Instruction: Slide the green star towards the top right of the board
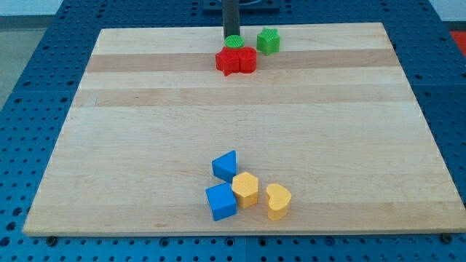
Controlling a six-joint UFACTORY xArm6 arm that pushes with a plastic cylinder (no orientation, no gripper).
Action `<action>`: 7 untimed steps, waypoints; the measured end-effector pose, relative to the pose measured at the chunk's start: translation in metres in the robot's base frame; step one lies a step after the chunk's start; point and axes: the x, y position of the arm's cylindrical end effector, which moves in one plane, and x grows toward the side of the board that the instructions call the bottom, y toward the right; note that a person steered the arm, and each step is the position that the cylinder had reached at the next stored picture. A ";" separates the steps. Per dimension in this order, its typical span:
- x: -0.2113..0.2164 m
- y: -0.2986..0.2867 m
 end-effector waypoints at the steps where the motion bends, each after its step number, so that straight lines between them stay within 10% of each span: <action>1: 0.002 0.019; 7: 0.031 0.188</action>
